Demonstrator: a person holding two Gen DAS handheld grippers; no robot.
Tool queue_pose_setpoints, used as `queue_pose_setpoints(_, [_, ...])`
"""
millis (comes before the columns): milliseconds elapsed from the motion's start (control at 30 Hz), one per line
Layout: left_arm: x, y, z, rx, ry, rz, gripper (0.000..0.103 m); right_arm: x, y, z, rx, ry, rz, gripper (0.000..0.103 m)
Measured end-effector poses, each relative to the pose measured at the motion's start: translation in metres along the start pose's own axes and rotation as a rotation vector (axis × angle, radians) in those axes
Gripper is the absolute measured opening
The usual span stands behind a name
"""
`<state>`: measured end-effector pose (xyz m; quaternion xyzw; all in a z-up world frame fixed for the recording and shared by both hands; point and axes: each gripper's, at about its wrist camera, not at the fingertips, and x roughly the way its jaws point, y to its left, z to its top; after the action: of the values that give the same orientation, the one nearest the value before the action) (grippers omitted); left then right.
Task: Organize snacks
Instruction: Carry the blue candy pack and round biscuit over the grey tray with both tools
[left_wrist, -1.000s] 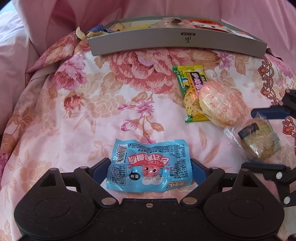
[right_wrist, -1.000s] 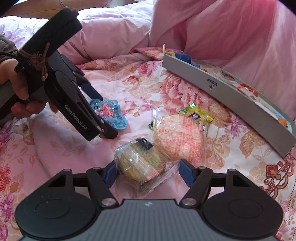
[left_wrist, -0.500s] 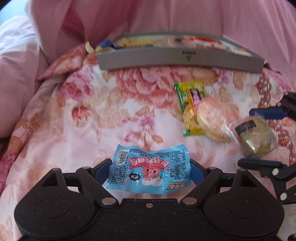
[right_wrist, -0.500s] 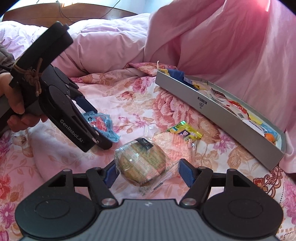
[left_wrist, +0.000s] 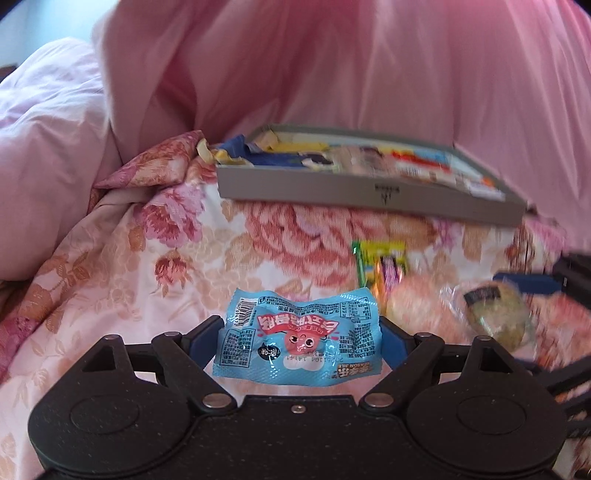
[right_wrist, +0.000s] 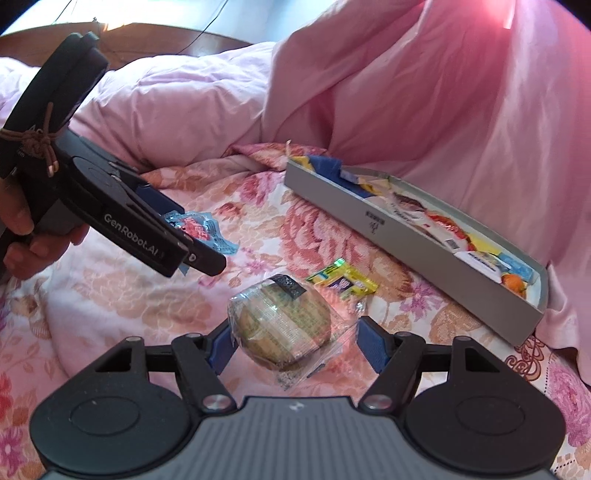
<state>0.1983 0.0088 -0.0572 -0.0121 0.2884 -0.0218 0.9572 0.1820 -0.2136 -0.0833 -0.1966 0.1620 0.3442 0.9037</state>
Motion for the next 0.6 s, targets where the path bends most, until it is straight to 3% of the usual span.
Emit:
queue_pose_setpoints(300, [-0.007, -0.017, 0.033, -0.028, -0.111, -0.032, 0.087, -0.005, -0.012, 0.008, 0.042, -0.044, -0.058, 0.074])
queue_pose_setpoints(600, [0.0, -0.035, 0.09, -0.042, -0.202, -0.029, 0.087, -0.015, -0.039, 0.025, 0.085, -0.138, -0.156, 0.074])
